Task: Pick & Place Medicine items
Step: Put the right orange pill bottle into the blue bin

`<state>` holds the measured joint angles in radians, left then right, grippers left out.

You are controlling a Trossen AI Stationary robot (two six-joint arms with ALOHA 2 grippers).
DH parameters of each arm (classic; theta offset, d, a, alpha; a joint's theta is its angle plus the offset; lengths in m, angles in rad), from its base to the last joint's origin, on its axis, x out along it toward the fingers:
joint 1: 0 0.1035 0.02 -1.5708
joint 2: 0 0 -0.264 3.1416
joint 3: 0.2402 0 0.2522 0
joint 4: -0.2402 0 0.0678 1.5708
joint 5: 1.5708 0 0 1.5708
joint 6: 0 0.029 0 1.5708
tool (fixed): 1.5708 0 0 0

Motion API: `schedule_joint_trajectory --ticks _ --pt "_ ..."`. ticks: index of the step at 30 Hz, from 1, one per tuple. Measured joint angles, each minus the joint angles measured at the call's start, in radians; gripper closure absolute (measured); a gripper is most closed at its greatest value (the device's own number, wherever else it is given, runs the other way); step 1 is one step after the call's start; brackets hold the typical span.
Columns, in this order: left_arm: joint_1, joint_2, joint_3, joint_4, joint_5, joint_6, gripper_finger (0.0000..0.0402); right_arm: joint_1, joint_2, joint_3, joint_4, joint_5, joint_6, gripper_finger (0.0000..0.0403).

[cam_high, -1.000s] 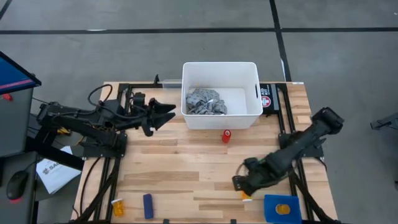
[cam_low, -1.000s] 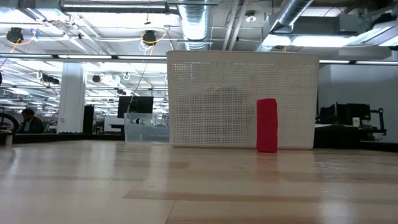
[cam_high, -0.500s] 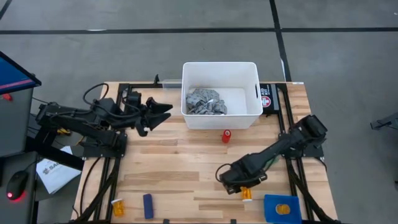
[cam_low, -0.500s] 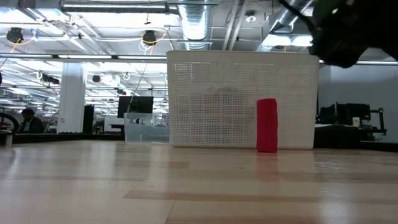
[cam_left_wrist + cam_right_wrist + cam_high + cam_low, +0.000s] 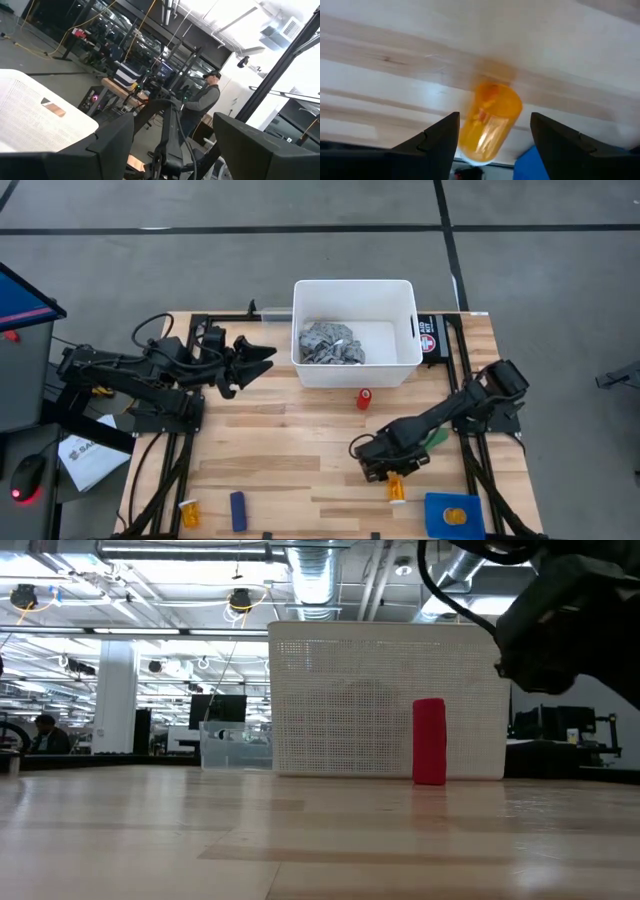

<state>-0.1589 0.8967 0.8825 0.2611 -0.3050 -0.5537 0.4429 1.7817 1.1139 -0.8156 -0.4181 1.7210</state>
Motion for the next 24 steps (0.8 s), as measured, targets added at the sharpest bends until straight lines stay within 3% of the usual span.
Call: schedule_joint_trajectory --ticks 24 --pt "0.002 0.0 0.0 0.001 -0.019 0.026 0.0137 -0.035 -0.011 -0.174 0.25 -0.09 0.009 0.0164"
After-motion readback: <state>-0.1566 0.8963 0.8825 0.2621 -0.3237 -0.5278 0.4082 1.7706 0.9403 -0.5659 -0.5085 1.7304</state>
